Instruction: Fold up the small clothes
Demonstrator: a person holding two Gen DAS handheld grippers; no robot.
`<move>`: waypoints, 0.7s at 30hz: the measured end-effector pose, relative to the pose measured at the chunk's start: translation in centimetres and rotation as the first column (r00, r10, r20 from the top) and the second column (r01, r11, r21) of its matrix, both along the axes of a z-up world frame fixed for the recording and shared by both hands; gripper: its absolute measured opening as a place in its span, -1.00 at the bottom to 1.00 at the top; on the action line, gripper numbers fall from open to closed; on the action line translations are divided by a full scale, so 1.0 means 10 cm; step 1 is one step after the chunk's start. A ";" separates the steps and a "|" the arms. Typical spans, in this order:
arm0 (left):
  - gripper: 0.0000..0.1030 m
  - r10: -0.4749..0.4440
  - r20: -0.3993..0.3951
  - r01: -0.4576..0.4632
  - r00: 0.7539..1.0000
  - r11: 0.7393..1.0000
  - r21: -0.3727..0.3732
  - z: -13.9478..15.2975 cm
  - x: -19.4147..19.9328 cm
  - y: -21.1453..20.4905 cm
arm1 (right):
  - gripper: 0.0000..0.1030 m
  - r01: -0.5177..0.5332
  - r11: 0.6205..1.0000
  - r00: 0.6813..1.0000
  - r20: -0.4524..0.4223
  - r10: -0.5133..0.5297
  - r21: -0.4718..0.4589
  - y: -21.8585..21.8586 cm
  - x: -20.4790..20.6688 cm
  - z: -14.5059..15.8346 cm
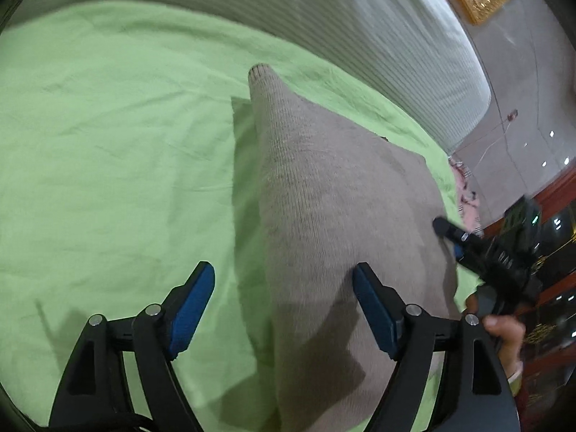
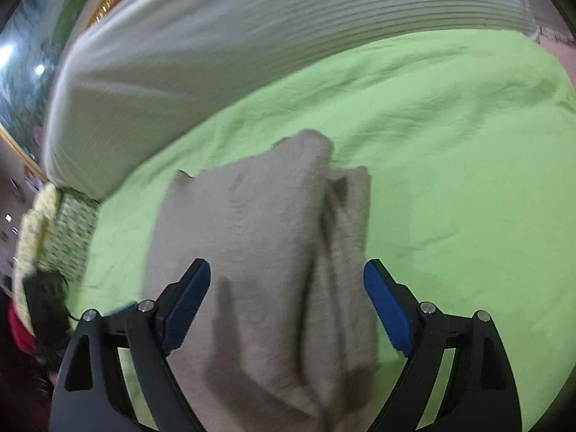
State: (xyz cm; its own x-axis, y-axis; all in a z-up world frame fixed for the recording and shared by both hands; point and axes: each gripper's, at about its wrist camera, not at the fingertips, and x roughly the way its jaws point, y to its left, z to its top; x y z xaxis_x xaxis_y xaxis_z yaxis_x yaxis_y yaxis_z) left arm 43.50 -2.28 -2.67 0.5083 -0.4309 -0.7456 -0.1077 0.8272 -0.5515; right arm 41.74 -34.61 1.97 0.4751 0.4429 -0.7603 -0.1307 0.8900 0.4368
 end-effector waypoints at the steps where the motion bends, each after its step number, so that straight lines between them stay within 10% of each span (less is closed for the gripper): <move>1: 0.58 0.000 -0.001 0.000 1.000 1.000 -0.017 -0.02 0.04 0.00 | 0.66 0.009 1.000 1.000 -0.018 -0.009 0.019 -0.06 0.00 -0.07; 15: 0.57 0.001 -0.003 -0.002 1.000 0.998 -0.070 -0.15 0.37 -0.29 | 0.33 0.010 0.983 1.000 0.004 -0.011 0.182 -0.21 -0.06 -0.28; 21: 0.04 0.012 0.062 -0.006 0.998 0.996 -0.091 -0.11 0.32 -0.33 | -0.19 -0.011 0.971 1.000 0.015 0.008 0.238 -0.18 -0.07 -0.31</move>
State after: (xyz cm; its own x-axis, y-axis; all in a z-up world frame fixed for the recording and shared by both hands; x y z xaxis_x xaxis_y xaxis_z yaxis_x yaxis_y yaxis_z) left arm 46.74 -5.63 -3.79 0.5565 -0.4909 -0.6703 -0.0781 0.7723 -0.6304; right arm 41.00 -36.36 -1.08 0.4797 0.6150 -0.6259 -0.1462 0.7593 0.6340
